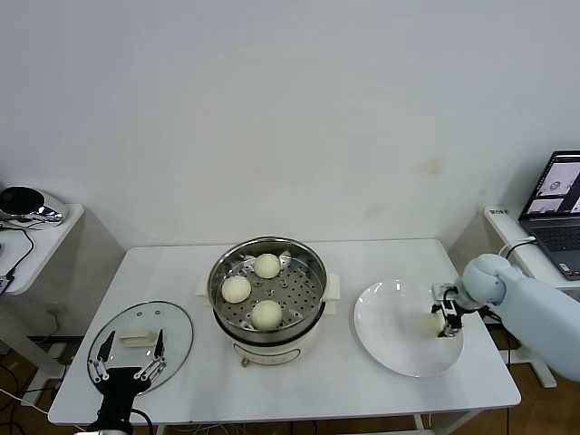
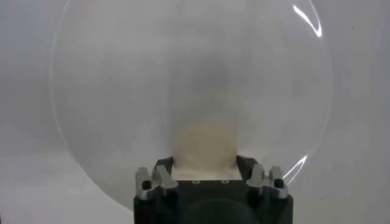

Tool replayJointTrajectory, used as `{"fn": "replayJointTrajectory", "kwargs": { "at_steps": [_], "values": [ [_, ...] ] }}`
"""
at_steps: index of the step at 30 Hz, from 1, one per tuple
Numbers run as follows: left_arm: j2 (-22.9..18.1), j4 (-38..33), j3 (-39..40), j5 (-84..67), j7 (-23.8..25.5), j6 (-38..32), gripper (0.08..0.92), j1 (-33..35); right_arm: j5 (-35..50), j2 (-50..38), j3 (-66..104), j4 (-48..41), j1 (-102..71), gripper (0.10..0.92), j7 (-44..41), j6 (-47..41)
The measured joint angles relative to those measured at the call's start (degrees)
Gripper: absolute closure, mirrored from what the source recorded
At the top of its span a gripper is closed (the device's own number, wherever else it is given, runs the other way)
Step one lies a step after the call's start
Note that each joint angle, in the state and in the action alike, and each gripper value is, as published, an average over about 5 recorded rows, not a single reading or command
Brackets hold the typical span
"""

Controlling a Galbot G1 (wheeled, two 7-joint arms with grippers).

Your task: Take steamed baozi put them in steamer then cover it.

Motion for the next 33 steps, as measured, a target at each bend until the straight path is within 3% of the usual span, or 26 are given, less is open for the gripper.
{"fn": "replayJointTrajectory", "kwargs": {
  "at_steps": [7, 16, 25, 33],
  "values": [
    [0.0, -0.5, 0.4, 0.0, 0.0, 0.1, 0.177, -0.3, 5.6, -2.3, -5.6, 4.7, 8.0, 0.465, -0.3, -2.6],
    [0.5, -0.8, 0.9, 0.0, 0.0, 0.1, 0.177, -0.5, 18.9, -0.8, -20.0, 12.5, 29.2, 0.457, 1.5, -8.2],
    [0.4, -0.4, 0.9, 0.2, 0.0, -0.1, 0.177, -1.3, 35.0, 7.9, -31.8, 16.5, 45.3, 0.448, 6.7, -15.8],
    [0.0, -0.4, 0.5, 0.2, -0.1, -0.2, 0.177, -1.7, 44.1, 19.2, -36.3, 14.2, 48.7, 0.448, 12.5, -21.4]
  ]
}}
